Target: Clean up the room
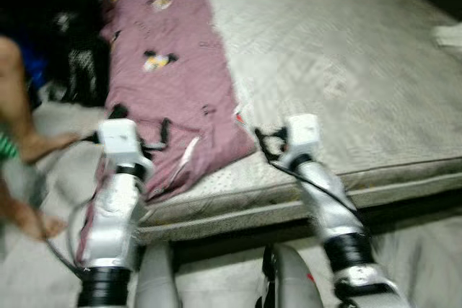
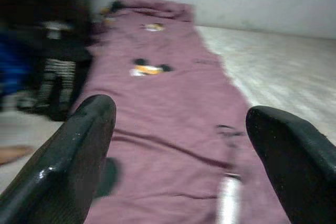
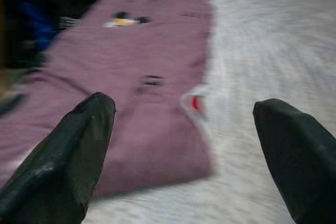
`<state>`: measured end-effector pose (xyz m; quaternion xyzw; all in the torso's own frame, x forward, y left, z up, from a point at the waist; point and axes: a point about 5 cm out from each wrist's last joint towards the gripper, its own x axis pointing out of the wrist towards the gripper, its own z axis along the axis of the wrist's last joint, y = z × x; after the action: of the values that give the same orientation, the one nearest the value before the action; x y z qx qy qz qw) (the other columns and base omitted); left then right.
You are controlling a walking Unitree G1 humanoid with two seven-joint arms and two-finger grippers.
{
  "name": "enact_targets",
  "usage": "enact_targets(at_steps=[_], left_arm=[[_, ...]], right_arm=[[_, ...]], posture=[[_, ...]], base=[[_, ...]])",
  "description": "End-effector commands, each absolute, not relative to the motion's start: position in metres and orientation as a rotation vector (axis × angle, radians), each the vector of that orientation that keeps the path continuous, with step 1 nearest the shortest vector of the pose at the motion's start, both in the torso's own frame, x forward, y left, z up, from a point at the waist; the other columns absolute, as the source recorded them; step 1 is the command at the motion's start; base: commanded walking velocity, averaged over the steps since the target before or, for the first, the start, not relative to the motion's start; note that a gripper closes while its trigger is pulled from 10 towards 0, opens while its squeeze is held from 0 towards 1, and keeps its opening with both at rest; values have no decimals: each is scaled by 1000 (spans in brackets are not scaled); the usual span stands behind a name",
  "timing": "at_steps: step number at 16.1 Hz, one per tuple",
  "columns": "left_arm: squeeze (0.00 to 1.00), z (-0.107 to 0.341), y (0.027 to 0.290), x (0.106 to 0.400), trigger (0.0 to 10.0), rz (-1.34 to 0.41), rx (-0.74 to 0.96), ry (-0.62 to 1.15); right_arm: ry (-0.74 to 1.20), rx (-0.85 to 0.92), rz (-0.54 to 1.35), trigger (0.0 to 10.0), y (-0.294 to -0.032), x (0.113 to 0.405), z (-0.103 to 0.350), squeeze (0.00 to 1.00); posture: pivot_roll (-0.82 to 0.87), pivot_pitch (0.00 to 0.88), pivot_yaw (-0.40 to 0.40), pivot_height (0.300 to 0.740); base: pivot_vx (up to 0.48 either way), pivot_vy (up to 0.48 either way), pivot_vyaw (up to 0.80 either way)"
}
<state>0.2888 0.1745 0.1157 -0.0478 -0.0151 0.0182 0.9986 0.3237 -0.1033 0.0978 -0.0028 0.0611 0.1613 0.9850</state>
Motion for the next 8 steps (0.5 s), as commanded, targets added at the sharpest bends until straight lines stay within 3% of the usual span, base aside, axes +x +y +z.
enact_targets(at_steps=[1, 6, 8], left_arm=[[0, 115, 171, 289, 10000, 28, -98, -22], [0, 113, 168, 289, 10000, 27, -113, -10], [0, 111, 166, 290, 10000, 36, -129, 0]], right_arm=[[115, -20, 306, 10000, -112, 326, 101, 0], [125, -21, 300, 10000, -115, 324, 99, 0], [129, -21, 297, 10000, -118, 322, 99, 0]], posture=[[-106, 23, -1, 592], [-116, 31, -5, 592], [-127, 43, -13, 567]], base=[[0, 0, 0], [0, 0, 0], [0, 0, 0]])
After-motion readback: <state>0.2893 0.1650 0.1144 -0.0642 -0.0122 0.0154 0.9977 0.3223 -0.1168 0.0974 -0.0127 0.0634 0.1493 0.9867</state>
